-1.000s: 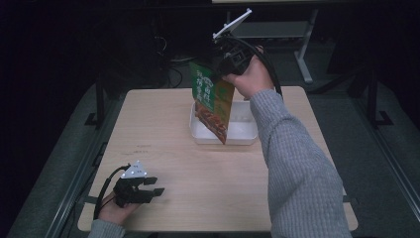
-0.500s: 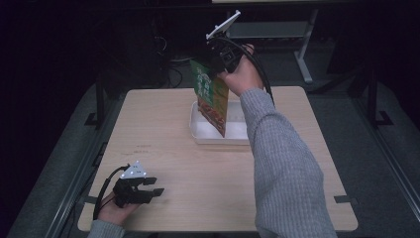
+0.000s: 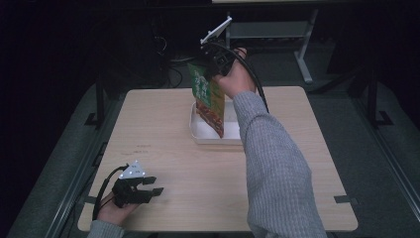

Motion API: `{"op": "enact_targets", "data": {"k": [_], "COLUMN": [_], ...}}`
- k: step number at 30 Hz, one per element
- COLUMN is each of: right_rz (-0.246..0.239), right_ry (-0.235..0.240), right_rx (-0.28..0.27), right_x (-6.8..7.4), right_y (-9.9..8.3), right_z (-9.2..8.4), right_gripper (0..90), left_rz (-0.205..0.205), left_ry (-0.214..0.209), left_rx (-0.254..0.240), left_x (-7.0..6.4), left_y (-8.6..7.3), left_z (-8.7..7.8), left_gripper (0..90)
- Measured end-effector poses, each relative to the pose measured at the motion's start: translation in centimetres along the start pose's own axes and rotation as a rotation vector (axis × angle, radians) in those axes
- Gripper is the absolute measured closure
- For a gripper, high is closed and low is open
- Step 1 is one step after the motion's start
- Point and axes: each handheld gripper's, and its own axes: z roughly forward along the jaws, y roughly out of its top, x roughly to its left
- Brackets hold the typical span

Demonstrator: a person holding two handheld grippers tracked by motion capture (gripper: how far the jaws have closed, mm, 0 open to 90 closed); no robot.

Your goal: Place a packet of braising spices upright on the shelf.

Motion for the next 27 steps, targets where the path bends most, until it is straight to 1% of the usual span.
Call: {"op": "enact_targets", "data": {"k": [1,3,6,10,12,13,15,18,22,26,27], "right_rz": [-0.016,-0.014,-0.012,-0.007,0.001,0.001,0.006,0.016,0.023,0.036,0.047], "right_ry": [-0.027,-0.021,-0.030,-0.027,-0.026,-0.026,-0.015,-0.003,0.003,0.019,0.025], "right_rx": [0.000,-0.002,0.000,0.002,0.014,0.014,0.020,0.027,0.040,0.031,0.033], "right_x": [0.1,0.1,-0.1,-0.2,-0.2,-0.2,-0.4,-0.5,-0.7,-0.9,-1.1], "right_y": [0.0,0.1,0.0,-0.1,-0.3,-0.3,-0.6,-0.8,-1.3,-1.7,-1.9], "right_z": [0.0,0.0,0.2,0.5,1.0,1.0,1.6,2.0,2.9,3.1,3.2], "right_gripper": [90.0,90.0,90.0,90.0,90.0,90.0,90.0,90.0,90.0,89.9,89.4], "left_rz": [0.001,0.002,0.004,0.001,0.003,0.003,0.004,0.004,0.003,0.006,0.008], "left_ry": [0.000,0.000,0.000,-0.001,-0.001,-0.001,-0.001,-0.001,-0.001,-0.001,-0.002], "left_rx": [0.001,0.001,0.003,0.000,0.002,0.002,0.001,0.001,-0.001,0.001,0.003], "left_x": [0.0,0.0,-0.1,0.0,-0.1,-0.1,-0.1,-0.1,-0.1,-0.1,-0.1], "left_y": [0.0,0.0,0.0,0.0,0.0,0.0,0.0,0.0,0.0,0.0,0.1], "left_z": [0.0,0.0,0.1,0.1,0.0,0.0,0.0,0.0,0.0,0.0,0.0], "left_gripper": [47.4,47.4,47.4,47.4,47.4,47.4,47.4,47.4,47.4,47.4,47.3]}}
